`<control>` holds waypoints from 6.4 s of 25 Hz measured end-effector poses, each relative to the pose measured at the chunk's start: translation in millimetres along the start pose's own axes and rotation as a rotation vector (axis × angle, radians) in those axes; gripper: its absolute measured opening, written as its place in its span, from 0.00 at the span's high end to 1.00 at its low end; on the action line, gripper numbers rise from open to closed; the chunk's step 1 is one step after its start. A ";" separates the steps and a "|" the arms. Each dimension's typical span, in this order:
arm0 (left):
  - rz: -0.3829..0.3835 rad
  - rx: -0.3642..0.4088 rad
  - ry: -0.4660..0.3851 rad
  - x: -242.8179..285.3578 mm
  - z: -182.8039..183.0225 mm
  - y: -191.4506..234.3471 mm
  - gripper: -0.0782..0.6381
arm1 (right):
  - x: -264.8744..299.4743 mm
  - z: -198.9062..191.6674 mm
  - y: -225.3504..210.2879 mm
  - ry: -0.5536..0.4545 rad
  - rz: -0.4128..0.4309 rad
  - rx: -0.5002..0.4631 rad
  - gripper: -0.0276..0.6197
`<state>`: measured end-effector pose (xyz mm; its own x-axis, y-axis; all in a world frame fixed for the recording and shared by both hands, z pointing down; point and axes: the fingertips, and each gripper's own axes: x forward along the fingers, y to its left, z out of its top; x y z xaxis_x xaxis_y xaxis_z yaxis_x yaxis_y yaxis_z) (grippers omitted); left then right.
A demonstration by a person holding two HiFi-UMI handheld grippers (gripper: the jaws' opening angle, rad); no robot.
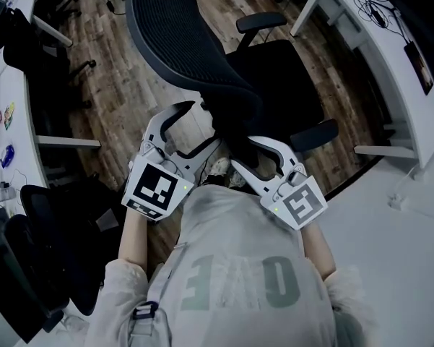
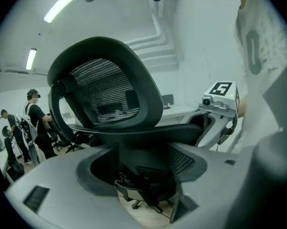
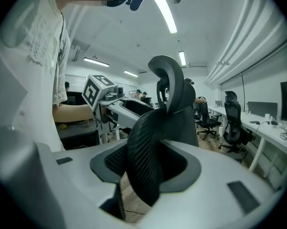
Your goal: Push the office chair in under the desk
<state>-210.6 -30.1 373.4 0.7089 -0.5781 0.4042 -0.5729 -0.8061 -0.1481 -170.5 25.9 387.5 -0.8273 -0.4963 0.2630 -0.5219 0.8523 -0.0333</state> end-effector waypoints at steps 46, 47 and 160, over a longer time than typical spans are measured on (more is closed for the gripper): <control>0.168 0.066 -0.140 78.2 77.0 146.2 0.52 | -44.0 -13.4 -84.9 0.052 -0.125 0.038 0.69; 0.165 0.069 -0.141 86.6 80.8 146.6 0.52 | -47.6 -14.5 -95.2 0.062 -0.138 0.035 0.69; 0.167 -0.056 -0.474 639.3 496.8 -186.7 0.87 | -562.8 50.1 -682.8 -0.376 -0.927 -0.012 0.92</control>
<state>554.0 -312.0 211.0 0.7073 -0.7027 -0.0771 -0.7062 -0.6974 -0.1221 641.1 -285.1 213.9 -0.1077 -0.9839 -0.1423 -0.9939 0.1029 0.0408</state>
